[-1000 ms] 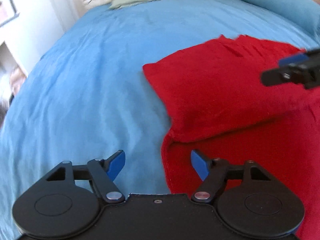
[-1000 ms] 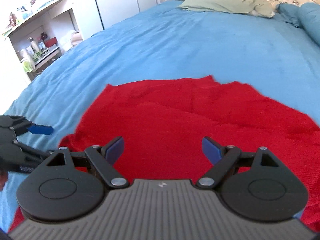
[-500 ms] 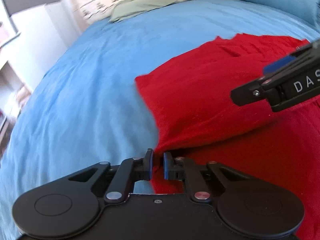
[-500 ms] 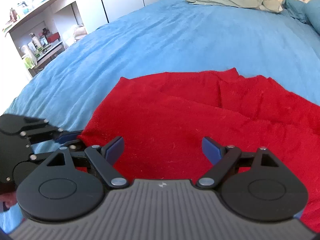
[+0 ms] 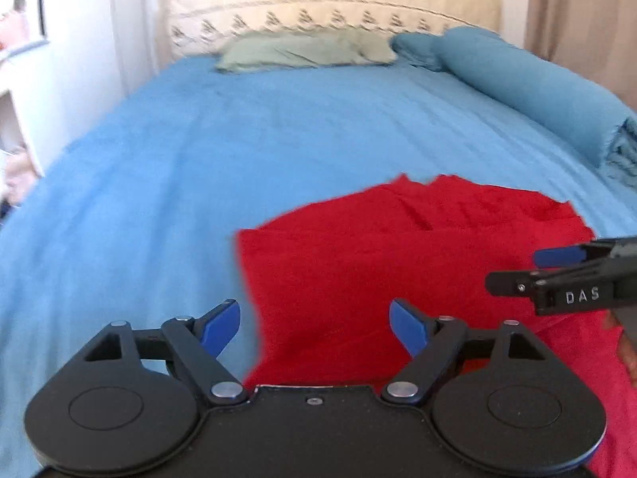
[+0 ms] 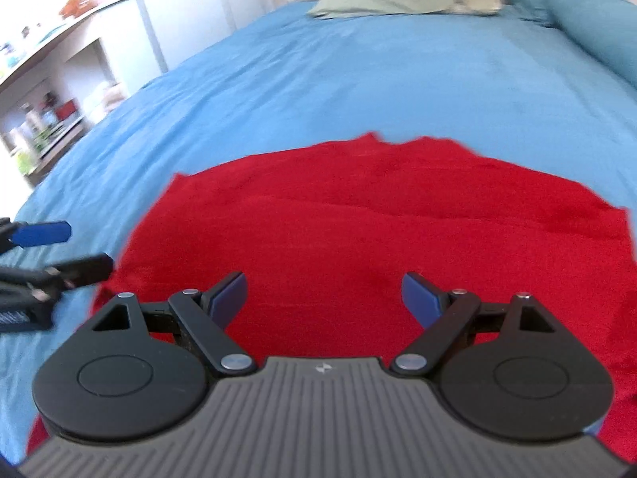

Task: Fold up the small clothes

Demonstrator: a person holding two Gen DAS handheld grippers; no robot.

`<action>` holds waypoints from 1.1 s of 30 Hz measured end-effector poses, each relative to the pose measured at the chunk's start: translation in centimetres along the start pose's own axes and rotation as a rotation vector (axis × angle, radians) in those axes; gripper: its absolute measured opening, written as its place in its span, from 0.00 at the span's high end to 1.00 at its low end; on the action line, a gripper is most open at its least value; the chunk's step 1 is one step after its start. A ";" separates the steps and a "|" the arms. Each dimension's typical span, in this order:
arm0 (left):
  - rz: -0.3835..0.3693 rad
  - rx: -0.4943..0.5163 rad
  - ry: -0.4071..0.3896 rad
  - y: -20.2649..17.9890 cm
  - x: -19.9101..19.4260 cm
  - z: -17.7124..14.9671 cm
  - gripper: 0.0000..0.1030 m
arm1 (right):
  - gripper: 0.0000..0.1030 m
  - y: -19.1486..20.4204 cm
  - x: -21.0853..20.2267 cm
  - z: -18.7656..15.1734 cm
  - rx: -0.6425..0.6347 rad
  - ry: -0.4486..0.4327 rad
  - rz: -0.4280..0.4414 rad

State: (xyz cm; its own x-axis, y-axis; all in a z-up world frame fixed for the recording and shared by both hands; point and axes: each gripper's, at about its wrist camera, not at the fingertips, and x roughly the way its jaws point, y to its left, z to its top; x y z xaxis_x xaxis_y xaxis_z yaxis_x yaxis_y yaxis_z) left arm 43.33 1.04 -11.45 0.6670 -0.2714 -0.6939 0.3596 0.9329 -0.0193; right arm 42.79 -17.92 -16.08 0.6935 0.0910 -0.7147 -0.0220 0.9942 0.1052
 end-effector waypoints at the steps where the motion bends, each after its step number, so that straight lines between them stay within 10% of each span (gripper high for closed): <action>1: -0.019 -0.003 0.013 -0.2 0.7 0.1 0.20 | 0.02 -0.9 -0.1 -0.2 0.010 0.000 -0.022; 11: 0.014 -0.033 0.132 -0.6 5.2 -1.0 0.25 | 0.02 -4.6 0.1 -2.6 -0.024 0.027 -0.107; 21: 0.081 -0.150 0.100 1.0 -7.9 -1.9 0.03 | 0.02 -5.7 -9.6 -1.9 -0.038 -0.070 -0.069; 33: -0.013 -0.299 0.534 0.1 -17.5 -15.6 0.03 | 0.01 -8.5 -25.1 -12.2 0.050 0.235 -0.160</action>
State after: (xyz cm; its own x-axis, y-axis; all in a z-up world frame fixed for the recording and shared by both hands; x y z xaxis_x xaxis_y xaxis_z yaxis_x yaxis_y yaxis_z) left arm 21.48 9.57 -10.51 0.2164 -0.1996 -0.9557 0.1156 0.9772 -0.1779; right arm 16.78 -27.97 -7.48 0.4995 -0.0503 -0.8648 0.1142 0.9934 0.0081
